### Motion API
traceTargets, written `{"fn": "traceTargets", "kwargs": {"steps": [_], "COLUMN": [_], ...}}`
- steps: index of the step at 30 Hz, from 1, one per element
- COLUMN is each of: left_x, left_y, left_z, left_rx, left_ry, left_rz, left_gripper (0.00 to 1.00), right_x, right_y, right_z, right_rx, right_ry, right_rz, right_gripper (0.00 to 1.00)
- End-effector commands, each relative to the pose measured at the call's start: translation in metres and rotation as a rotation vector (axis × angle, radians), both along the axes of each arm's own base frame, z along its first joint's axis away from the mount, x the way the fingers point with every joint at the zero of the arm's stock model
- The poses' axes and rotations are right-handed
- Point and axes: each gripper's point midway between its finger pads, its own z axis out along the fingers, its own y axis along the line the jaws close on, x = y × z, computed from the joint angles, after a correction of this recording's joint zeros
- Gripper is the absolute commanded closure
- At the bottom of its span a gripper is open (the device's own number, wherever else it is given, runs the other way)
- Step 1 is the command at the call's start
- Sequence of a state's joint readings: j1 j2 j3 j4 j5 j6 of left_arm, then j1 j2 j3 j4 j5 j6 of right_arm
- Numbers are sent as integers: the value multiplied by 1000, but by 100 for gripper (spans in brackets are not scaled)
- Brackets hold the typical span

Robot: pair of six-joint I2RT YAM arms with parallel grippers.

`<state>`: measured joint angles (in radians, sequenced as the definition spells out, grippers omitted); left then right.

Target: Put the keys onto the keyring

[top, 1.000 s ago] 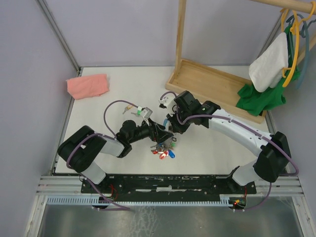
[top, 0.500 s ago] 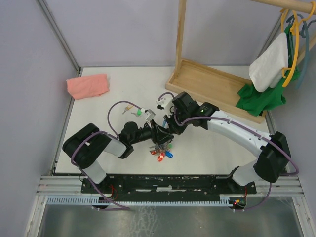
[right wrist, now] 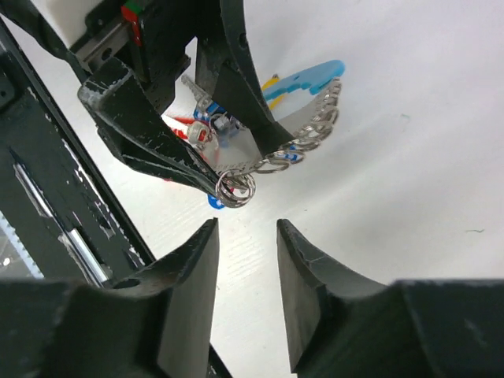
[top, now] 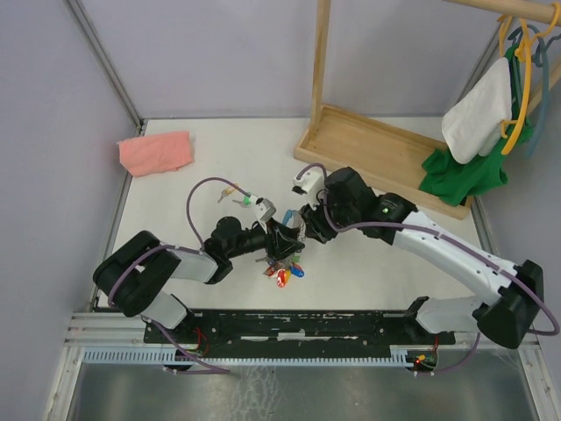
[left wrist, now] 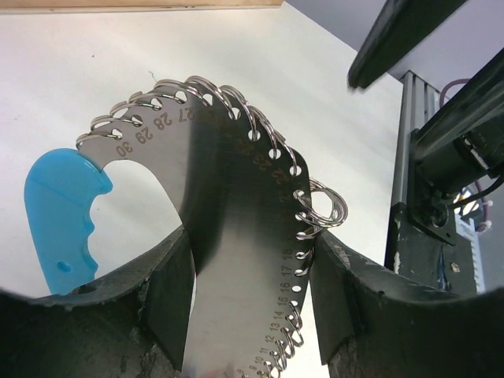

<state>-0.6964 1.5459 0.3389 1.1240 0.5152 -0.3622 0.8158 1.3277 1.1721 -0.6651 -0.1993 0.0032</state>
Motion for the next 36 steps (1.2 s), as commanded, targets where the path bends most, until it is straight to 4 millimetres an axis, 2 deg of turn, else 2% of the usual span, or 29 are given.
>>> {"fn": "traceTargets", "kwargs": {"steps": [1, 4, 6, 9, 12, 19, 24, 28, 36], "left_x": [7, 10, 12, 17, 22, 30, 31, 34, 31], "left_y": [3, 4, 6, 10, 16, 25, 32, 37, 33], "left_z": [21, 23, 28, 36, 42, 70, 80, 79, 83], "left_rx": [49, 106, 122, 146, 188, 250, 304, 368, 414], "left_ry": [-194, -251, -288, -338, -398, -534, -593, -624, -670], "left_rz": [5, 9, 25, 58, 109, 217, 286, 333, 344], "left_gripper": [76, 76, 76, 77, 78, 81, 83, 83, 84], "right_x": [9, 11, 6, -10, -14, -15, -11, -11, -16], "right_y": [-7, -14, -15, -13, -13, 3, 15, 20, 28], "right_z": [43, 58, 63, 57, 55, 32, 36, 33, 30], "right_rx": [118, 183, 201, 218, 237, 308, 395, 457, 527], "right_ry": [-190, -309, -399, -491, -560, -620, -684, -706, -692], "right_rz": [-28, -32, 54, 213, 272, 336, 332, 312, 315], "right_gripper": [53, 39, 33, 30, 29, 36, 41, 45, 53]}}
